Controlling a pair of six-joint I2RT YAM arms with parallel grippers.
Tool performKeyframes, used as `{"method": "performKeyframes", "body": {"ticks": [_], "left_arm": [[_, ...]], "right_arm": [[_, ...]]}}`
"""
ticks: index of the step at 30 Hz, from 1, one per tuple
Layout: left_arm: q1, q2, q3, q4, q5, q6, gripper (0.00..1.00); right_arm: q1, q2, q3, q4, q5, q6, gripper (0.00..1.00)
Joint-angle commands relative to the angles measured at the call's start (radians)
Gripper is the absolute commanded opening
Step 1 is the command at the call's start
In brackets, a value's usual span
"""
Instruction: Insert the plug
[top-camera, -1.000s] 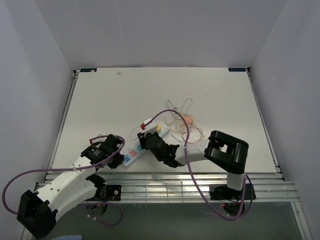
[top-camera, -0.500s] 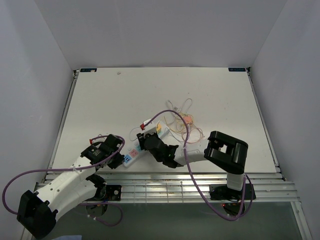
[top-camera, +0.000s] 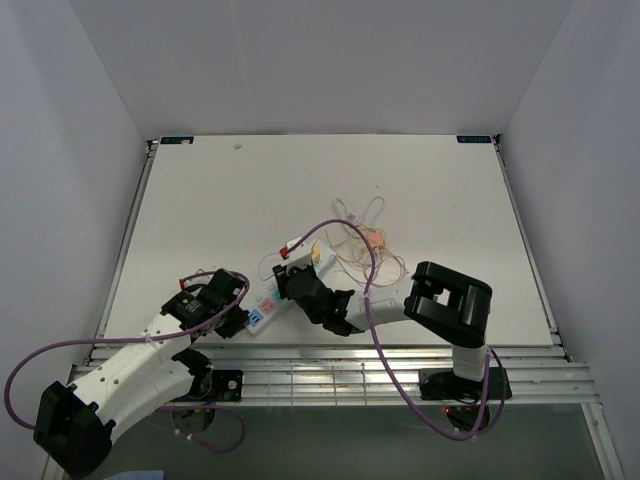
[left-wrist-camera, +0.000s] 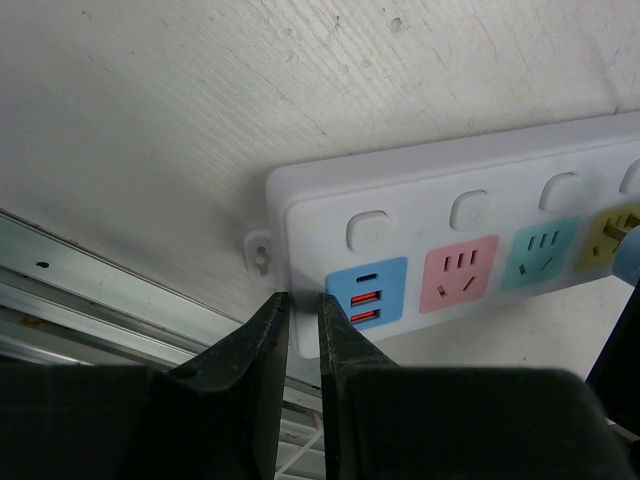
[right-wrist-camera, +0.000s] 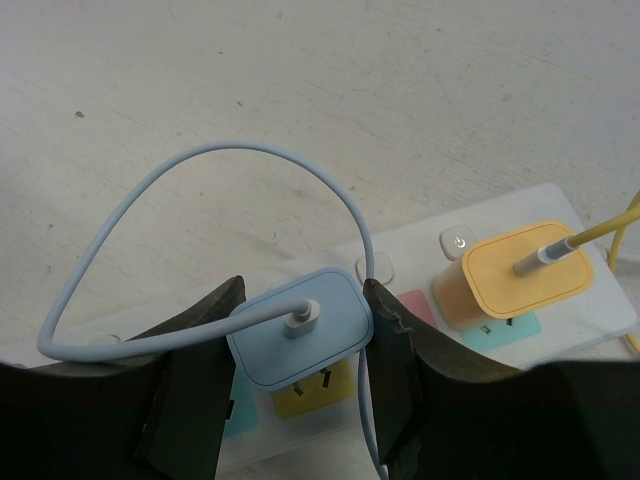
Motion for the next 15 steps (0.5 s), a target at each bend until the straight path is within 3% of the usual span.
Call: {"method": "performKeyframes", "body": {"ticks": [1,15], "left_arm": [[0.003,0.007,-0.028,-0.055,-0.047,-0.194,0.27],[0.003,0.006,-0.024,-0.046,-0.042,-0.183,0.27]], "right_arm": [[0.006,0.03,0.028,0.019,0.014,0.007,0.08],[0.058,0.101,0.008,-0.01,0.025,-0.002,0.08]]}}
